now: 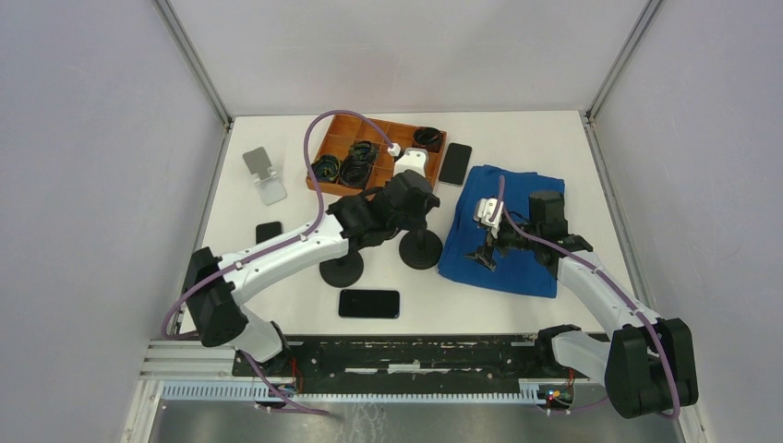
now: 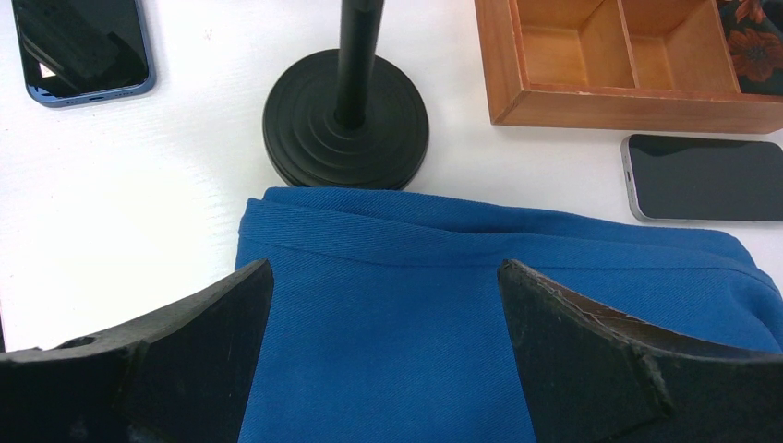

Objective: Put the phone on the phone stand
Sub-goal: Adjust the phone stand at the center of the board.

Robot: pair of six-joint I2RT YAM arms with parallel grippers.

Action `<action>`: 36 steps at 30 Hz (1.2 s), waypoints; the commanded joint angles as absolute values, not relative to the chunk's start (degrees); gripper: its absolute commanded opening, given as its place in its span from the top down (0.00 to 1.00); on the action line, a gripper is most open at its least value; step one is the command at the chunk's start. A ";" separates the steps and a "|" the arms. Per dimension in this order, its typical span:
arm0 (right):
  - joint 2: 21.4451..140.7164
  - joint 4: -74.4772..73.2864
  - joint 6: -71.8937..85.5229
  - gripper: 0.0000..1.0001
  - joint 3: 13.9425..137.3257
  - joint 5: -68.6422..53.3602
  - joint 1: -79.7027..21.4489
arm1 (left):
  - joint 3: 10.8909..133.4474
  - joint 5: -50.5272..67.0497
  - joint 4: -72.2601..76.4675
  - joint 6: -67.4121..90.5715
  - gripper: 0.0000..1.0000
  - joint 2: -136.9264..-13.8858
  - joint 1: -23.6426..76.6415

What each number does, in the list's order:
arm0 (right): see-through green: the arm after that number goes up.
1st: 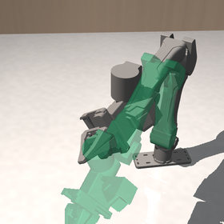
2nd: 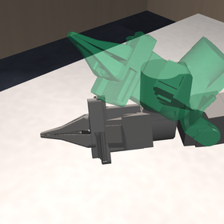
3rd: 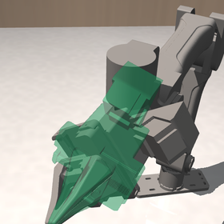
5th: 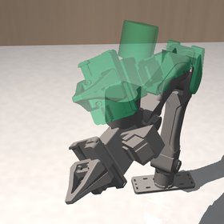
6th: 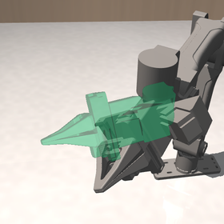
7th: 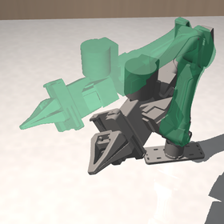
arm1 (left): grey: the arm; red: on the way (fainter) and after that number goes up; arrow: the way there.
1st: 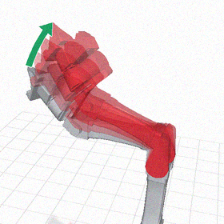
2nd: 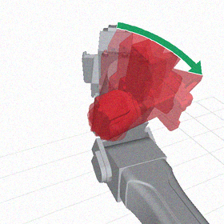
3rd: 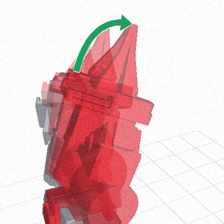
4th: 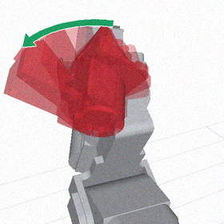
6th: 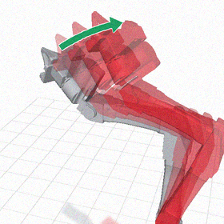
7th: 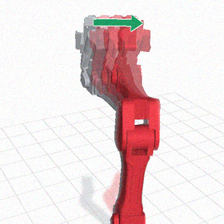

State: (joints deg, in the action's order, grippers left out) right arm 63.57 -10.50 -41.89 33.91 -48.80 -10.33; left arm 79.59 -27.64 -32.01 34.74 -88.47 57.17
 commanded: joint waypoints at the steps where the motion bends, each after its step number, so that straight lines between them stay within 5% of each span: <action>1: 63.64 -10.15 -42.18 0.02 35.11 -48.78 -10.13 | 77.17 -17.56 -27.22 21.63 0.82 -83.89 53.85; 9: 63.72 -10.20 -42.19 0.02 35.07 -48.87 -10.11 | 75.22 -7.15 -26.36 13.58 0.68 -82.67 49.25; 29: 64.05 -11.26 -41.80 0.02 37.26 -47.54 -8.90 | 73.18 -12.16 -20.53 6.08 0.01 -68.01 48.78; 36: 71.03 -14.11 -35.54 0.02 48.62 -44.75 -9.04 | 68.78 -17.73 -13.64 -2.47 0.00 -65.92 47.64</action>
